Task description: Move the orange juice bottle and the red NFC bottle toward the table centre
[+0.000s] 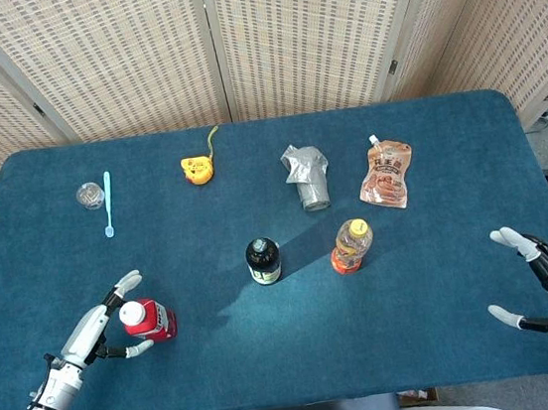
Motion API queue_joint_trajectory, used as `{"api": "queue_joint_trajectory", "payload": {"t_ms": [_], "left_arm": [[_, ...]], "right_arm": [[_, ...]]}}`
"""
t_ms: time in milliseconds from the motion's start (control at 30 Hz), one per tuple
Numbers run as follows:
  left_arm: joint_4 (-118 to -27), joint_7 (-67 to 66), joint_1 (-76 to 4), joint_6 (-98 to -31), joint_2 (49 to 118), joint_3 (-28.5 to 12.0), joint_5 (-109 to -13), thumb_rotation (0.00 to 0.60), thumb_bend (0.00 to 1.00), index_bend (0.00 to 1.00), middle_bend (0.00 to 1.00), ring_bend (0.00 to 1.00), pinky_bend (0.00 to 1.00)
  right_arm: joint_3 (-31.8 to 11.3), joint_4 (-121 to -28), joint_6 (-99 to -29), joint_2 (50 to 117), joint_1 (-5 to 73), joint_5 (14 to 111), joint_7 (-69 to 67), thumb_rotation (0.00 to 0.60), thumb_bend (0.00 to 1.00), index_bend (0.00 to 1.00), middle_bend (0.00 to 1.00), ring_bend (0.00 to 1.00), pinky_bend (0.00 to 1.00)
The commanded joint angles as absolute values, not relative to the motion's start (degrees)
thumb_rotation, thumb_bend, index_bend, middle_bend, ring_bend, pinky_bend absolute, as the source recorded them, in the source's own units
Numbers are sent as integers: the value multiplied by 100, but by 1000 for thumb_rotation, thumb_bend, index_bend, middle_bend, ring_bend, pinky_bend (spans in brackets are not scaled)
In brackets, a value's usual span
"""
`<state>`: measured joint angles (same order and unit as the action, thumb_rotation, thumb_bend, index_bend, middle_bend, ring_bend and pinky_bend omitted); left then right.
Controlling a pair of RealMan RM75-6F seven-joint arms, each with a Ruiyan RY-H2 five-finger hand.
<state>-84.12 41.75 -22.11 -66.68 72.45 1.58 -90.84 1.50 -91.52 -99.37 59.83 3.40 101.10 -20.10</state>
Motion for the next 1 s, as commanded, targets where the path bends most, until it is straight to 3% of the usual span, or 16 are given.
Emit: {"api": "queue_joint_trajectory", "payload": {"t_ms": [33,200,400,733,1000], "left_arm": [[-8366,4086,-2222,-6648,7322,114,-8993,600,130,127,43,51,270],[-8373,3829,-2223,-6622,7421,53,-8832,600,129,290,183,103,327],[-8441,3557,-2216,-6615,7486,-7,-8685,600,129,510,395,237,396],[-8642,3279,-2287,-6689,7527,-197,-8594,600,130,636,517,314,435],[-8904,3077,-2542,-6550,7469,-512,-8432,600,130,648,531,323,438]], "right_arm": [[159,-9164,-9940,5977,331,10151,-1996,600,0,75,212,171,347],[158,-9182,-9957,5967,313,10196,-2002,600,0,76,215,172,347],[145,-9182,-9955,5961,302,10203,-2014,600,0,76,218,171,347],[158,-9217,-9996,5946,266,10297,-1983,600,0,76,219,171,347],[146,-9209,-9960,5939,274,10292,-2011,600,0,76,219,171,347]]}}
